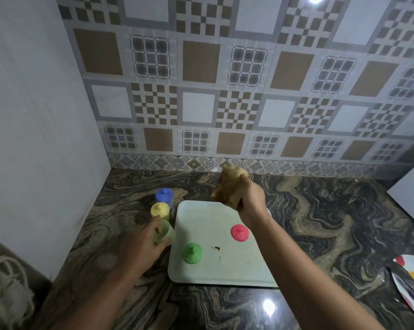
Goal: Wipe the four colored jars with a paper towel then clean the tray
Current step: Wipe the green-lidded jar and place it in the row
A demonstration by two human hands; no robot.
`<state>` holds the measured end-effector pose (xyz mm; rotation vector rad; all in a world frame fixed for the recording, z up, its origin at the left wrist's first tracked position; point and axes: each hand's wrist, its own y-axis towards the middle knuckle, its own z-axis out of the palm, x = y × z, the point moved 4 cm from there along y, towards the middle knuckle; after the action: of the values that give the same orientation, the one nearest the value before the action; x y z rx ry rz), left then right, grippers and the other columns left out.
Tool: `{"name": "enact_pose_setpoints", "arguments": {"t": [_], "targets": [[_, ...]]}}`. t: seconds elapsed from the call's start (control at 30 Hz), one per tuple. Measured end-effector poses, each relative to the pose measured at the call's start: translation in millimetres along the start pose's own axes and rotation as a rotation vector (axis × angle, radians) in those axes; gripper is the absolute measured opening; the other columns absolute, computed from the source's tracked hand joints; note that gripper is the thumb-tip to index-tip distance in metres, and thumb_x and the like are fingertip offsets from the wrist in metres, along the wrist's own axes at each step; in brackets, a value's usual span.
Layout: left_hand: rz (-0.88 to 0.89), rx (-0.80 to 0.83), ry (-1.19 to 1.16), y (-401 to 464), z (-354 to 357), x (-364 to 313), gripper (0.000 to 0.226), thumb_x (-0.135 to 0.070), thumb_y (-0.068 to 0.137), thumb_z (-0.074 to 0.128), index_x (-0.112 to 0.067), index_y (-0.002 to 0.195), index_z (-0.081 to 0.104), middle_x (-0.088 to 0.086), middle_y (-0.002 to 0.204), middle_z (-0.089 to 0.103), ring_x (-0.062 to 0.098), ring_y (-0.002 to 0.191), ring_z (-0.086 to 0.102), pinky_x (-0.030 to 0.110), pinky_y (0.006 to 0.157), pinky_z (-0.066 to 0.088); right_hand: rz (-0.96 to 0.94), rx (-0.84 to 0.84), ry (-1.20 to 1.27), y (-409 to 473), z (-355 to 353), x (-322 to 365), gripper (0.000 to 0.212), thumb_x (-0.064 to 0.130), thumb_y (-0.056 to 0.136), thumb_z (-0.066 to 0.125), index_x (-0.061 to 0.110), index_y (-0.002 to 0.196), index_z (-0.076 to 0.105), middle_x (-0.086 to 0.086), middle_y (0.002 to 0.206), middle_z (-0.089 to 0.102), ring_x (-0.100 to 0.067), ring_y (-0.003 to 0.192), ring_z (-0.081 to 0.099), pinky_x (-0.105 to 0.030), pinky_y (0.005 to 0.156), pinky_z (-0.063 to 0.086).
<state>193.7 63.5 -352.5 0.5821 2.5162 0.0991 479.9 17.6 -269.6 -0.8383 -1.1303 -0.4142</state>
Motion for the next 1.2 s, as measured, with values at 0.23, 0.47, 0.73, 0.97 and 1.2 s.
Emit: {"name": "enact_pose_setpoints", "arguments": {"t": [0.23,0.47,0.73,0.97,1.2], "targets": [[-0.199,0.025,0.039,3,6,11,0.037,-0.047,0.08,0.075,-0.027,0.089,0.045,-0.005,0.083,0.05,0.025,0.075,0.057,0.033,0.06,0.037,0.094,0.079,-0.059,-13,6,-27,0.023,0.023,0.086,0.064,0.007,0.102,0.07,-0.026,0.105,0.074,-0.047,0.11,0.07,-0.061,0.102,0.054],[-0.123,0.005,0.23,14,23,26,0.034,-0.059,0.083,0.067,-0.03,0.091,0.051,-0.002,0.098,0.065,0.026,0.08,0.063,0.032,0.061,0.036,0.125,0.06,-0.114,-15,7,-33,0.013,0.021,0.095,0.063,0.014,0.086,0.068,-0.018,0.099,0.074,-0.048,0.118,0.065,-0.068,0.105,0.048],[-0.013,-0.054,0.263,9,41,29,0.047,-0.056,0.077,0.073,-0.021,0.106,0.059,0.008,0.133,0.049,0.037,0.109,0.05,0.047,0.081,0.049,0.136,0.069,-0.123,-4,-5,-45,0.016,0.027,0.084,0.065,0.012,0.088,0.07,-0.02,0.111,0.076,-0.037,0.103,0.072,-0.056,0.103,0.055],[0.214,0.377,0.227,-1,85,-27,0.066,-0.05,0.085,0.061,-0.025,0.144,0.042,-0.004,0.14,0.036,0.024,0.129,0.044,0.039,0.092,0.05,0.207,0.021,-0.079,8,-19,-62,0.015,0.017,0.102,0.056,0.013,0.092,0.067,-0.015,0.111,0.071,-0.034,0.104,0.068,-0.043,0.1,0.051],[0.14,0.493,0.34,6,108,-25,0.062,-0.059,0.078,0.066,-0.023,0.128,0.056,0.001,0.126,0.041,0.029,0.116,0.049,0.042,0.09,0.049,0.169,0.015,-0.213,15,-32,-68,0.023,0.021,0.106,0.048,0.011,0.106,0.069,-0.008,0.095,0.066,-0.029,0.099,0.061,-0.041,0.092,0.05]]}}
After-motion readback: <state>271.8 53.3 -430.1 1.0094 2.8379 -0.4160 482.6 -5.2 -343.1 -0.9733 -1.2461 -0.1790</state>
